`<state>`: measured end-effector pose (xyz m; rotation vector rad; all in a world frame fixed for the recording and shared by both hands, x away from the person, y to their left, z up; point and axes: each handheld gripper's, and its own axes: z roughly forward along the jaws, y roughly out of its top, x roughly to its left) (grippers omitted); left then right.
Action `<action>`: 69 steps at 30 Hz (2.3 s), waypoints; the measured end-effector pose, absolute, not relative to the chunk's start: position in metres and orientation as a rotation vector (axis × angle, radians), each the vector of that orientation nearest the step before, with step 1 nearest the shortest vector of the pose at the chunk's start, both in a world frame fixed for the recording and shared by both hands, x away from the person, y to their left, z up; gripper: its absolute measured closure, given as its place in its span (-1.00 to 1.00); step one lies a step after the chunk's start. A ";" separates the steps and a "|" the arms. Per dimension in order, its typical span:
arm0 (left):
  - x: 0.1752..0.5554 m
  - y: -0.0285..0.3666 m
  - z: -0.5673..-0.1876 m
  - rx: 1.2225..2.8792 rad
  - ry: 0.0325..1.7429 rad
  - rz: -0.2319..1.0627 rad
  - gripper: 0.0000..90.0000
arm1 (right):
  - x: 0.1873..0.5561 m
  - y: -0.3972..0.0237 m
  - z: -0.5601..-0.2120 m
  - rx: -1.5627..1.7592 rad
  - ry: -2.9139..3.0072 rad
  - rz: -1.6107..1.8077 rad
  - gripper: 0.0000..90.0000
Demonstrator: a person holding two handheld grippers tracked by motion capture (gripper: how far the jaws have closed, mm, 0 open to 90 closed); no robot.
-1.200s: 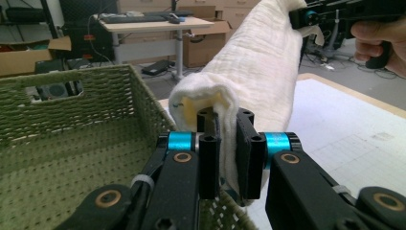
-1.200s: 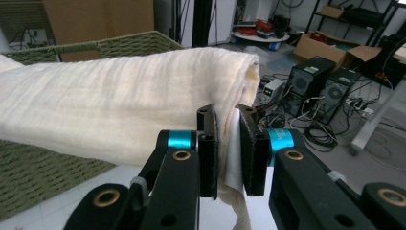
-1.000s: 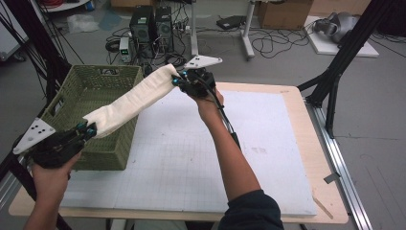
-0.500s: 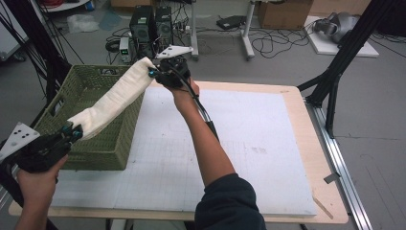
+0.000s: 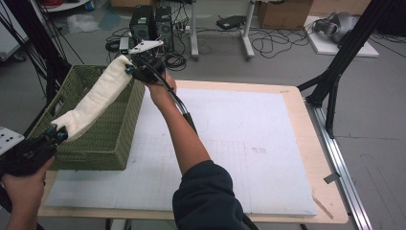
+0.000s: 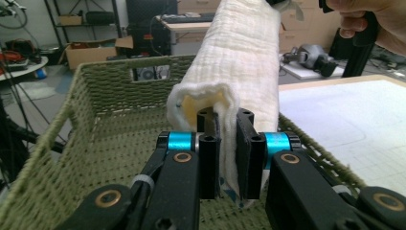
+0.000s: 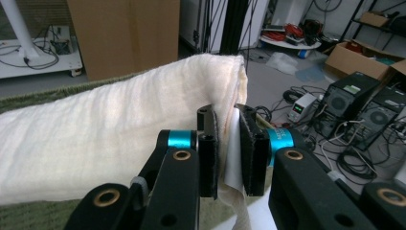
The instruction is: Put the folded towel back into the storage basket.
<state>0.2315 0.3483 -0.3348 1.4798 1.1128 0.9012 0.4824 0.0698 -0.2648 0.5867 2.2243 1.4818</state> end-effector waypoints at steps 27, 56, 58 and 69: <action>0.238 0.372 -0.342 1.494 1.178 0.954 0.81 | 0.497 0.129 -0.281 0.611 2.245 1.428 0.79; 0.240 0.378 -0.331 1.474 1.196 0.986 -0.10 | 0.500 0.105 -0.280 0.645 2.239 1.426 -0.01; 0.241 0.375 -0.333 1.472 1.183 0.966 -0.11 | 0.496 0.094 -0.279 0.645 2.233 1.450 -0.05; 0.255 0.348 -0.339 1.419 1.130 0.792 -0.60 | 0.475 0.030 -0.288 0.635 2.262 1.477 -0.48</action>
